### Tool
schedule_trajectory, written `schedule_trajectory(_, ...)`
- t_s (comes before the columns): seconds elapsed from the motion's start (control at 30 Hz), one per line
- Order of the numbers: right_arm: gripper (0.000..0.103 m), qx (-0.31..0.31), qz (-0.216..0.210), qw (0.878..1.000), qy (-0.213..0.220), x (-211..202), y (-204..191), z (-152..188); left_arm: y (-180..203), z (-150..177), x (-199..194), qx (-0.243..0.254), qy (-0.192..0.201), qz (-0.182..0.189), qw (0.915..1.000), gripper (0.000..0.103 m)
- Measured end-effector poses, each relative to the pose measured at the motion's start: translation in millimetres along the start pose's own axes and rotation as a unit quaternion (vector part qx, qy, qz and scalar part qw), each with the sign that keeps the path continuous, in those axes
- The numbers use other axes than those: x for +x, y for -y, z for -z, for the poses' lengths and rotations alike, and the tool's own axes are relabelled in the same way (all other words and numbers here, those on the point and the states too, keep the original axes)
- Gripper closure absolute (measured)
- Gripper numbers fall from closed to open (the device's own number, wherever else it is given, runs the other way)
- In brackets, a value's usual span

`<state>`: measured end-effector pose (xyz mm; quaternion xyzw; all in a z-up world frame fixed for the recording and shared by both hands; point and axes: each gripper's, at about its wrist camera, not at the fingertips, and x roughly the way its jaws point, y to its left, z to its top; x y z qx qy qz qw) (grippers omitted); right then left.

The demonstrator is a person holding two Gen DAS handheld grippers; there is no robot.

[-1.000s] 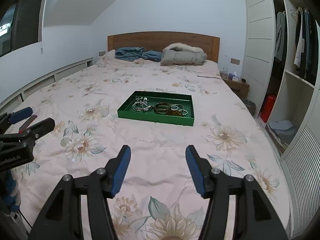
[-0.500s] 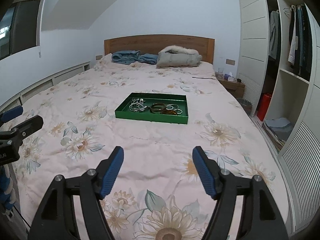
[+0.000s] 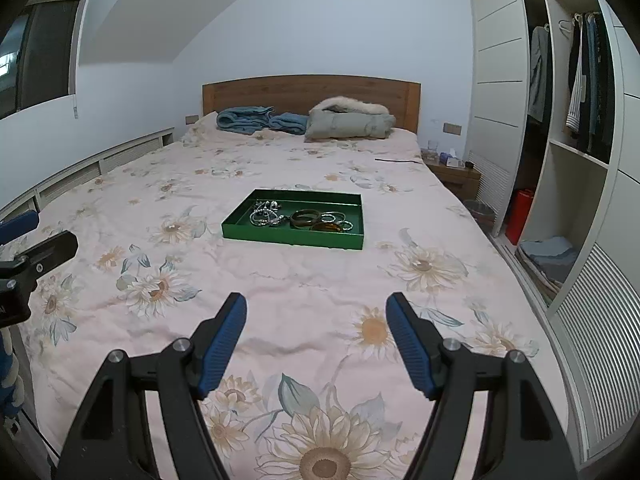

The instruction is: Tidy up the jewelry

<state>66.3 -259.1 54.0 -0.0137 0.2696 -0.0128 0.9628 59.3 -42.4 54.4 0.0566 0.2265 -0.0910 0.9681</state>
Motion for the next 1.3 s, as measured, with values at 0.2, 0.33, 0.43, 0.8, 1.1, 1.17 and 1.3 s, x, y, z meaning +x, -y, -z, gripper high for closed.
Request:
schedule_trajectory(0.2,0.032,-0.001,0.000,1.000,-0.001,0.5,-0.6,1.1,1.0,1.7,-0.1,0.002,-0.002,-0.001,1.0000,0.000)
schedule_trajectory(0.33,0.032,0.002,-0.002,1.000,-0.004,2.8,0.4,3.6,2.6,2.8,2.2,0.004,-0.004,-0.001,1.0000,0.000)
schedule_trajectory(0.43,0.032,0.003,-0.002,1.000,-0.006,4.5,1.7,4.8,2.7,4.8,4.4,0.003,-0.007,0.000,1.0000,0.000)
schedule_trajectory(0.8,0.032,0.009,-0.001,1.000,-0.008,7.9,5.2,8.4,2.3,9.0,11.0,0.000,-0.017,0.005,0.9998,0.000)
schedule_trajectory(1.1,0.032,0.009,0.001,1.000,-0.008,8.6,6.2,8.1,1.2,10.7,13.2,-0.001,-0.019,0.007,0.9998,0.000)
schedule_trajectory(1.17,0.032,0.009,0.003,1.000,-0.006,9.0,6.3,8.6,1.7,10.8,13.2,-0.001,-0.020,0.008,0.9998,0.000)
schedule_trajectory(1.3,0.032,0.007,0.008,1.000,-0.002,8.1,5.3,8.4,1.7,12.6,13.9,-0.005,-0.021,0.008,0.9997,0.000)
